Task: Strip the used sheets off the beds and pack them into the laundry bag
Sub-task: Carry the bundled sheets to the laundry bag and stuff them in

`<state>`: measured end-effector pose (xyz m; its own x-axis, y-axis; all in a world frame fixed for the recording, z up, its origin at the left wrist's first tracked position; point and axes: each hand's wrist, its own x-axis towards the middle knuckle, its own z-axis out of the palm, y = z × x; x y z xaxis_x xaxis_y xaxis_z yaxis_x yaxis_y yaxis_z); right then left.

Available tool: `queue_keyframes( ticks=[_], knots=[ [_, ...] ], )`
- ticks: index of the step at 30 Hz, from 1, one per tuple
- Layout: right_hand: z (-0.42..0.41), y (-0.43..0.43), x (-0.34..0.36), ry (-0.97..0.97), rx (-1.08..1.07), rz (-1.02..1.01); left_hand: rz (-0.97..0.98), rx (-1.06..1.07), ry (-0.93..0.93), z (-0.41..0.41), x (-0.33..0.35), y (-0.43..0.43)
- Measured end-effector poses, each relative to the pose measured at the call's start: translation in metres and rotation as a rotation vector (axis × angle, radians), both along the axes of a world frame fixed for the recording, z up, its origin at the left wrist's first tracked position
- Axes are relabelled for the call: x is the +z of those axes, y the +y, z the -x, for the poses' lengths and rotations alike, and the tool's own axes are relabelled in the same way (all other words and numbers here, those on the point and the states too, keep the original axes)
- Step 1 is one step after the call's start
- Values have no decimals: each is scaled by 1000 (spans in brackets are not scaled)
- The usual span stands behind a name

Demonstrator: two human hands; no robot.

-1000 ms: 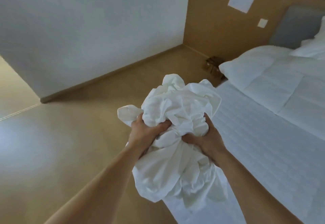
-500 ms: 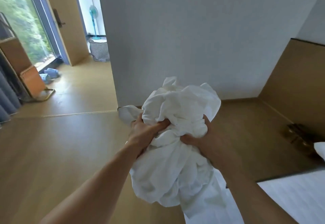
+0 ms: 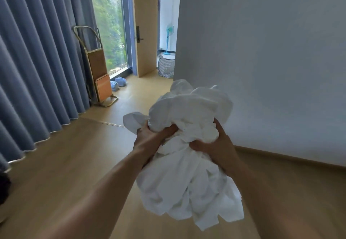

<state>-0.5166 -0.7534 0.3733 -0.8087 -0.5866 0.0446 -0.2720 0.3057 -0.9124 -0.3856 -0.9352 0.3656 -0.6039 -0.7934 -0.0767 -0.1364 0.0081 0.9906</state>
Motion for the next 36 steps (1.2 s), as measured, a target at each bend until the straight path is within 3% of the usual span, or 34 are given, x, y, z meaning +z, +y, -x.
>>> queue_keyframes(
  ticks=[13, 36],
  knots=[
    [106, -317, 8, 15, 154, 20, 78, 182, -22, 75, 18, -286],
    [405, -701, 18, 55, 318, 6, 103, 338, 12, 351, 23, -641]
  ],
)
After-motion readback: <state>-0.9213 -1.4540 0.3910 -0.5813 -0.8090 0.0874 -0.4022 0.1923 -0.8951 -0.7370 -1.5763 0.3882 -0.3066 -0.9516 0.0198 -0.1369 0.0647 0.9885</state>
